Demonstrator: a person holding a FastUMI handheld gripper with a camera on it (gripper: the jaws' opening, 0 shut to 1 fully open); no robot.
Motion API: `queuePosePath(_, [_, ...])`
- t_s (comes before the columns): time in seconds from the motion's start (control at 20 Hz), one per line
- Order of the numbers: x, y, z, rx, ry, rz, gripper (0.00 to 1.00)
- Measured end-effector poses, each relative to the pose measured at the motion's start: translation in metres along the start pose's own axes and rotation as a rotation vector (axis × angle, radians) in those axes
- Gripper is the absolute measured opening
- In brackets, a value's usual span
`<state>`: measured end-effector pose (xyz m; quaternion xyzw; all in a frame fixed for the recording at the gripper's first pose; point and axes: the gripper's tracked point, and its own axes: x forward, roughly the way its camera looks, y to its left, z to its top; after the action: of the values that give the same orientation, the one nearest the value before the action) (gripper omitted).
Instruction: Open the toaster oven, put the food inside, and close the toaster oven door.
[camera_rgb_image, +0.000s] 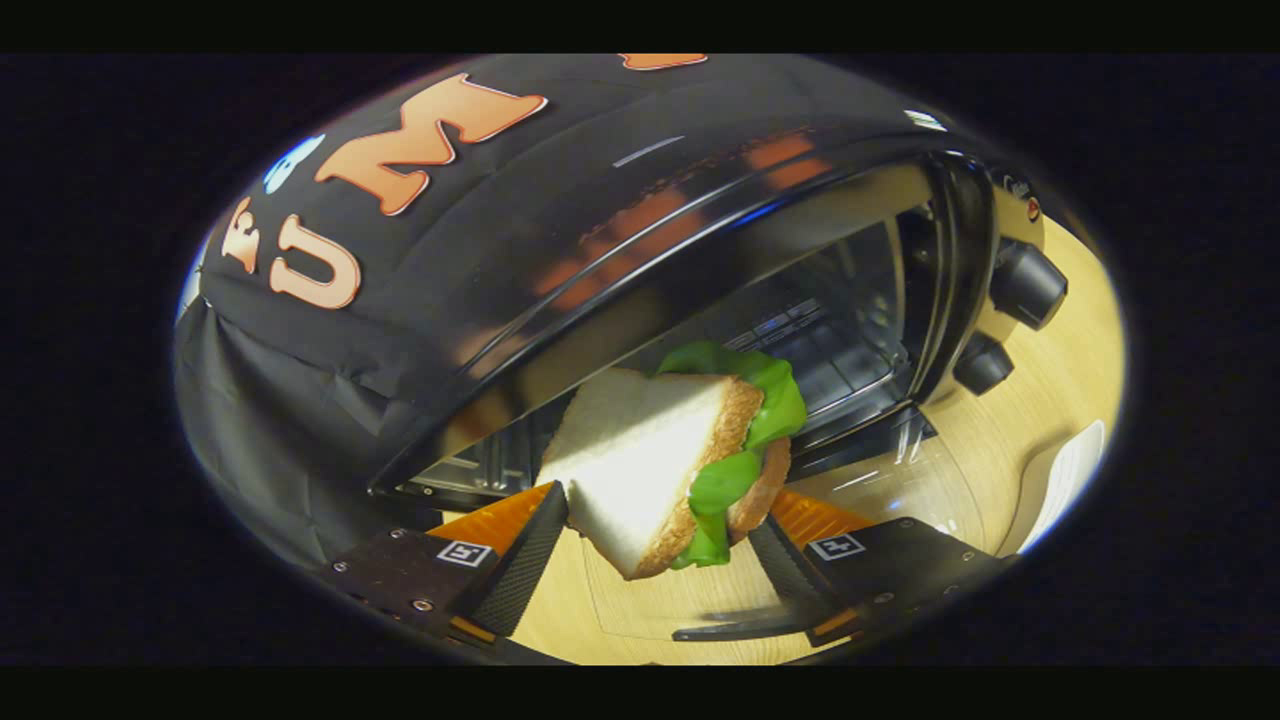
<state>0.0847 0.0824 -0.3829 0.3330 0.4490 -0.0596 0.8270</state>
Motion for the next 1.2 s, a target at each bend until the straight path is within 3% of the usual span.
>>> queuePosePath(0.2, [-0.009,-0.003,0.001,-0.053,-0.025,-0.021,0.99])
queuePosePath(0.65, [-0.004,-0.002,0.014,0.062,-0.074,-0.058,1.0])
queuePosePath(0.9, [0.007,0.036,0.001,-0.014,-0.038,0.041,0.99])
queuePosePath(1.2, [-0.011,0.019,-0.011,-0.129,-0.005,0.06,0.97])
